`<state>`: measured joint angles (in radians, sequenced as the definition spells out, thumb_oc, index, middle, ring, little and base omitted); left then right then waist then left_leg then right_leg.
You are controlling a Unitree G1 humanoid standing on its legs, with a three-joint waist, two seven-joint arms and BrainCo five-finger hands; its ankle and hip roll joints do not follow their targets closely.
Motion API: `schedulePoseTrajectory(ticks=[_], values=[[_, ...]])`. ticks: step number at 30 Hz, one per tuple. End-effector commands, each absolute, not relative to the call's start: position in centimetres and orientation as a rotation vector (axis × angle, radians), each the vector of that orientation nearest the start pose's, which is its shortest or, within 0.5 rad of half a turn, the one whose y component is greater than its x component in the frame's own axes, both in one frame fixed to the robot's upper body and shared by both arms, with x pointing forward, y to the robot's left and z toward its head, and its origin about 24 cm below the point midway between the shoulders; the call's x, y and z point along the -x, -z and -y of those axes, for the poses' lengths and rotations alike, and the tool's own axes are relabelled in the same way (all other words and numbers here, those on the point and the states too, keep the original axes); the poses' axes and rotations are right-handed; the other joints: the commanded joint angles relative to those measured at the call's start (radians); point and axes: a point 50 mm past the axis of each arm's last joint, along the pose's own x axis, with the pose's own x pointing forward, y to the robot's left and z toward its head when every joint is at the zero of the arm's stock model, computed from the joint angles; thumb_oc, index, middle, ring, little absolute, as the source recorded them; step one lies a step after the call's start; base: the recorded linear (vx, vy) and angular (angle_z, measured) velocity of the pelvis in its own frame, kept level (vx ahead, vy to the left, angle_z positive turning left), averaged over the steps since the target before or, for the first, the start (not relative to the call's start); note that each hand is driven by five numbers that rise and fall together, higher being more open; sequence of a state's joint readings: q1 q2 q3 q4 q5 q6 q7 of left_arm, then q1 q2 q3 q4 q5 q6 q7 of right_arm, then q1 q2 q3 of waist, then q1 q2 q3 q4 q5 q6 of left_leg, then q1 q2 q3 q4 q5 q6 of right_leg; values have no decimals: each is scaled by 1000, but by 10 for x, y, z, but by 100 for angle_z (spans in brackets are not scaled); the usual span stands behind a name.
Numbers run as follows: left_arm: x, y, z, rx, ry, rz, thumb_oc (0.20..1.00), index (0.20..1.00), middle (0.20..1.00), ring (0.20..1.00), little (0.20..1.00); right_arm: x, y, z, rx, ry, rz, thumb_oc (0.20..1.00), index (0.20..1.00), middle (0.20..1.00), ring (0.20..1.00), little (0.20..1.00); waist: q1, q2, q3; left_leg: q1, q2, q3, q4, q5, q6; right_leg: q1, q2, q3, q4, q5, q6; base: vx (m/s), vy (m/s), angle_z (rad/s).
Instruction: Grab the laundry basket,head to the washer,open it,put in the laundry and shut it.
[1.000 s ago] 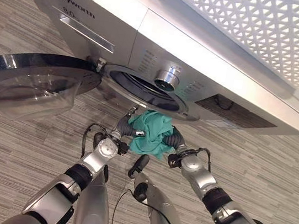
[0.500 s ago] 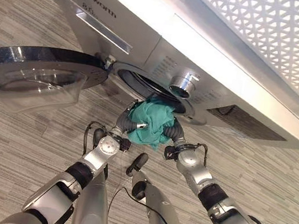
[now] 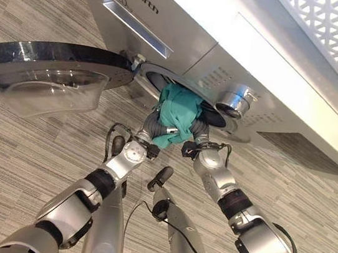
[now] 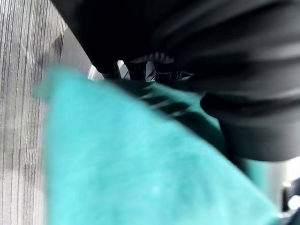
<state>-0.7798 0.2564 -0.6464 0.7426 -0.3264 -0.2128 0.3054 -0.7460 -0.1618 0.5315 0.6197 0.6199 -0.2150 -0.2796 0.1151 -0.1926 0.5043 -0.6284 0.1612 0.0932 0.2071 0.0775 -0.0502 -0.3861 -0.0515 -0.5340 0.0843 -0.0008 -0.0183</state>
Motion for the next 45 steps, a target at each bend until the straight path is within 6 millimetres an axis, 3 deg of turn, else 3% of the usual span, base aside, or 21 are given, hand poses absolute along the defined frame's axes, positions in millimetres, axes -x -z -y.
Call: schedulePoseTrajectory(ticks=[1,5,6,7,11,18,24,27,31,35,39,40,42,45], values=[[-349,-110,-6,-189,367,241,200,200,200,200,200,-347,-161,20,-334,-363,309,200,200,200,200,200,-14,3,16,11,-26,60,-122,31,16,12,-74,0,133,-93,96,0,0,0],[-354,-113,-12,-172,321,238,200,200,200,200,200,-347,-154,19,-286,-365,287,228,228,228,228,228,-22,-1,16,9,-26,65,-122,31,17,13,-75,-5,130,-90,97,0,0,0],[-355,-111,-14,-171,308,228,200,200,200,200,200,-348,-151,20,-271,-359,278,457,457,457,457,457,-23,-2,16,12,-25,66,-125,32,17,14,-75,-5,129,-90,97,0,0,0],[-356,-109,-18,-162,290,211,200,200,200,200,200,-348,-146,21,-237,-349,261,1000,1000,1000,1000,1000,-26,-5,16,15,-24,67,-128,32,17,16,-75,-6,128,-90,97,0,0,0],[-360,-99,-31,-120,232,153,200,200,200,200,200,-349,-128,28,-90,-322,221,1000,1000,1000,1000,1000,-36,-9,16,19,-24,74,-135,35,18,15,-76,-7,129,-89,96,0,0,0],[-363,-93,-44,-44,148,110,200,200,200,200,200,-334,-114,31,-80,-346,235,1000,1000,1000,1000,1000,-56,-12,16,22,-26,79,-156,45,21,6,-78,-7,124,-83,99,0,0,0],[-367,-96,-58,19,114,116,200,200,200,200,200,-317,-111,31,-222,-453,255,1000,1000,1000,1000,1000,-73,-20,16,25,-26,84,-180,59,20,0,-78,-8,117,-72,106,-2,5,-4],[-371,-99,-66,40,98,117,200,200,200,200,200,-306,-100,39,-425,-529,215,1000,1000,1000,1000,1000,-88,-27,16,23,-24,84,-181,63,18,-5,-75,-8,118,-70,108,0,0,0],[-379,-100,-73,59,84,89,200,200,200,200,200,-286,-63,52,-716,-580,69,1000,1000,1000,1000,1000,-116,-42,16,17,-22,82,-183,69,15,-12,-70,-10,121,-71,111,0,0,0],[-383,-105,-79,65,83,95,200,200,200,200,200,-269,-27,72,-776,-548,-59,1000,1000,1000,1000,1000,-140,-53,16,18,-22,80,-188,73,13,-12,-68,-12,118,-70,114,3,-3,1],[-390,-117,-86,71,72,115,200,200,200,200,200,-256,8,99,-721,-465,-187,1000,1000,1000,1000,1000,-163,-62,16,23,-24,83,-192,74,10,-10,-67,-13,118,-69,116,0,0,0],[-390,-117,-86,72,72,115,200,200,200,200,200,-256,8,99,-720,-465,-186,1000,1000,1000,1000,1000,-163,-62,16,23,-24,83,-192,75,10,-10,-67,-13,118,-69,117,0,0,0],[-396,-128,-90,58,65,138,200,200,200,200,200,-249,35,127,-606,-351,-291,1000,1000,1000,1000,1000,-180,-66,16,26,-25,85,-196,75,9,-9,-66,-16,116,-69,117,0,0,0],[-401,-142,-90,50,58,164,200,200,200,200,200,-257,50,153,-497,-177,-346,1000,1000,1000,1000,1000,-198,-64,16,17,-29,87,-194,71,9,-14,-69,-15,111,-69,119,0,0,0]])
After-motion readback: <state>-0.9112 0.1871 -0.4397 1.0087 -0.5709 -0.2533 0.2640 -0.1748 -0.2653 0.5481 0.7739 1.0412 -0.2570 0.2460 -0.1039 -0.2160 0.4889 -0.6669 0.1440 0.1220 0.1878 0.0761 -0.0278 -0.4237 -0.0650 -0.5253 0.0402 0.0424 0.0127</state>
